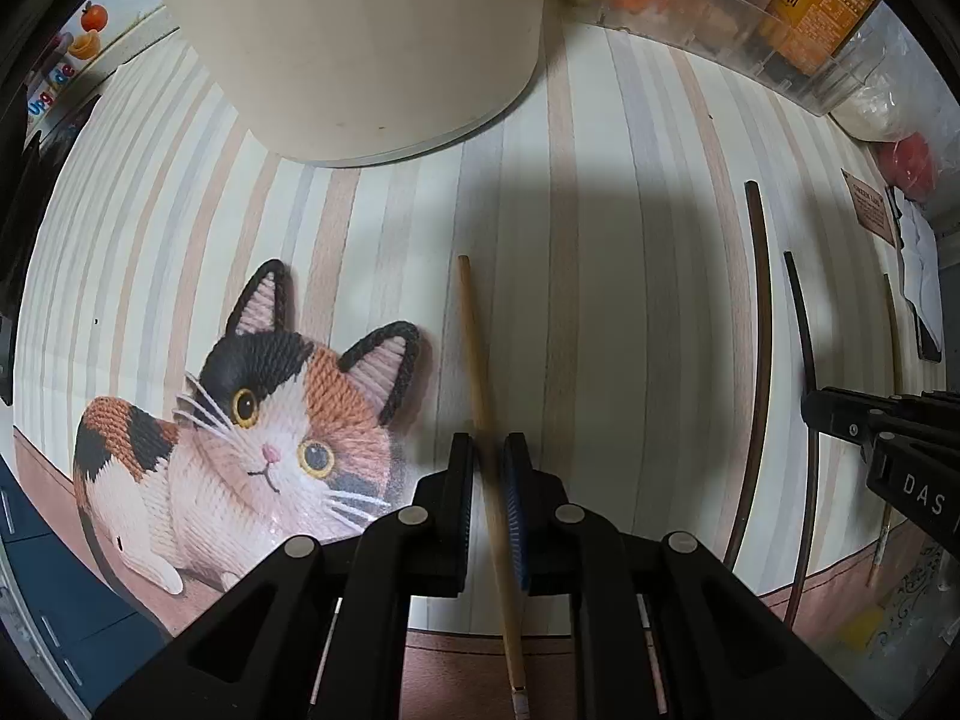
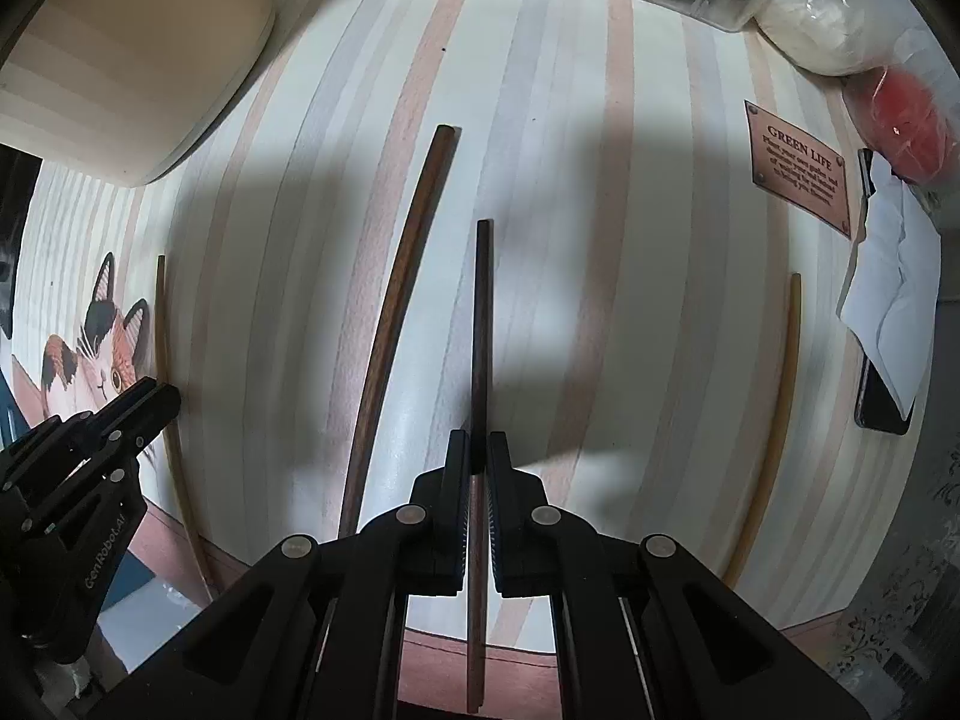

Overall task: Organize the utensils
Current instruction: 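Lift both chopsticks and carry them toward the beige holder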

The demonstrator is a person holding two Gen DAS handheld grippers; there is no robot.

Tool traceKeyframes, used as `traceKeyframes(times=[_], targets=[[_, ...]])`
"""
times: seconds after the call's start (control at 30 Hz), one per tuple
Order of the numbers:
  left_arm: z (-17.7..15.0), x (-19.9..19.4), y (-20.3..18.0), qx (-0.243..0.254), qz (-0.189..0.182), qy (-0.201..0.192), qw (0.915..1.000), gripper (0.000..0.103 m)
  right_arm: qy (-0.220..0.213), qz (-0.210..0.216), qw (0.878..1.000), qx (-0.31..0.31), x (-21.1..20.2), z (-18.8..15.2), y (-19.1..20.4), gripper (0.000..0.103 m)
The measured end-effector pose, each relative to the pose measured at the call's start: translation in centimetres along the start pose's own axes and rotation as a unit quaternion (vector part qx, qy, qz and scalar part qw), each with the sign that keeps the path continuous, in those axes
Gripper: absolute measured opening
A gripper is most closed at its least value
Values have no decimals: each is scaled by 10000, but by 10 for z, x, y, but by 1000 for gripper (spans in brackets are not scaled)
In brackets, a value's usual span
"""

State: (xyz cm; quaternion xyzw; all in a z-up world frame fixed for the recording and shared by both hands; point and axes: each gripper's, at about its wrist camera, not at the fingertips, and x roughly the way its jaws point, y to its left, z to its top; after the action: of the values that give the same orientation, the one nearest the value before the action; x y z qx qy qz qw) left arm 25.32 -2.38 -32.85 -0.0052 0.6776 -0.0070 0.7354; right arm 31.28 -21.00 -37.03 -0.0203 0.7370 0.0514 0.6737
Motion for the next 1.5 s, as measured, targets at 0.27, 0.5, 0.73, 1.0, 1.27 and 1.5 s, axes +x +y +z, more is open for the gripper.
traceKeyframes(times=[0.27,0.5,0.73,1.0,1.27,1.5], targets=[[2,2,1,47,-38,-76,10000,4,-205,-209,9996,-42,0,-7,16,5],[-3,-41,8,67,-216,-660,9976,4,-933,155,9951,300,-33,-32,0,5],[-7,-83,11,188,-453,-1116,9925,4,-1484,238,9872,526,-72,-57,-9,5],[-11,-121,10,238,-528,-1548,9862,4,-2123,504,9742,573,-116,-70,-8,5],[2,-164,11,236,-464,-2132,9756,4,-2875,694,9543,418,-164,-65,9,4],[15,-187,17,84,-385,-2503,9674,4,-3471,755,9341,353,-199,-61,16,0]])
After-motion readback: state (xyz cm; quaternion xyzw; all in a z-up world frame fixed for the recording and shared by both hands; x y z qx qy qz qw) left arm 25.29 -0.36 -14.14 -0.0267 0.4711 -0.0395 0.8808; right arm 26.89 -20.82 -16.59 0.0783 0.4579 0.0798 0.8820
